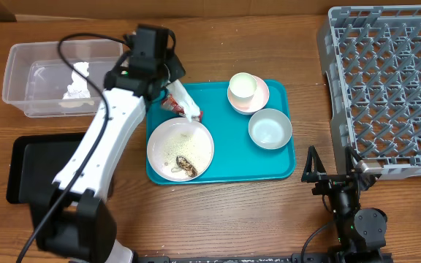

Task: Sort waste into correct bins and load items into the dishwasher
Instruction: 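Grasp the remaining napkin with the left gripper and lift, then carry the napkin left and drop it into the clear bin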

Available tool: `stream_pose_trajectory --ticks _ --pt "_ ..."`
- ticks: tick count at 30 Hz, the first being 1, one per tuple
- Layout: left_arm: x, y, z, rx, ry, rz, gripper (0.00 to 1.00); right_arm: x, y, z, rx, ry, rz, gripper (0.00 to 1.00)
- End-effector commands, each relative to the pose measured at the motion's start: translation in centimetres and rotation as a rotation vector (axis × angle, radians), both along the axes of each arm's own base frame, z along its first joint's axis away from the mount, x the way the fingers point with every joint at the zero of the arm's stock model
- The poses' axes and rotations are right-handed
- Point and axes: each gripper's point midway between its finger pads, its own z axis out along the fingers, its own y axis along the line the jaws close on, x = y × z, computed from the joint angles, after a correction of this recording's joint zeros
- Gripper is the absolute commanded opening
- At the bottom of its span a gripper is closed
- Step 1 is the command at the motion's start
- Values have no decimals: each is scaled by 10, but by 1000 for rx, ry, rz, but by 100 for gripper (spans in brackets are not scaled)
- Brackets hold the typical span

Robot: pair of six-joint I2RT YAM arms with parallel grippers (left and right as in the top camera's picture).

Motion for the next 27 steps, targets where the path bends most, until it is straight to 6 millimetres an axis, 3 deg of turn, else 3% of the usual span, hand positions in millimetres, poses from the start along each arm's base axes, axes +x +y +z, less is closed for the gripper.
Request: stream_pose_trajectory --ticks 1,9,13,18,21,27 --pt "-1 11 28 7 -58 31 4 0 -2 -2 -7 -1 -9 100" --pt "-2 24 52 24 -127 70 4 0 -2 -2 -7 -1 -9 100" --pt "-5 56 82 62 -202 166 4 0 -2 -2 -7 -1 -9 100" --pt "-12 110 120 112 -297 282 4 0 -2 -2 -7 -1 -9 100" --pt "-13 141 121 129 -297 344 4 0 -2 -2 -7 -1 -9 100" --pt "-5 202 94 155 -240 470 4 0 -2 -2 -7 -1 -9 100"
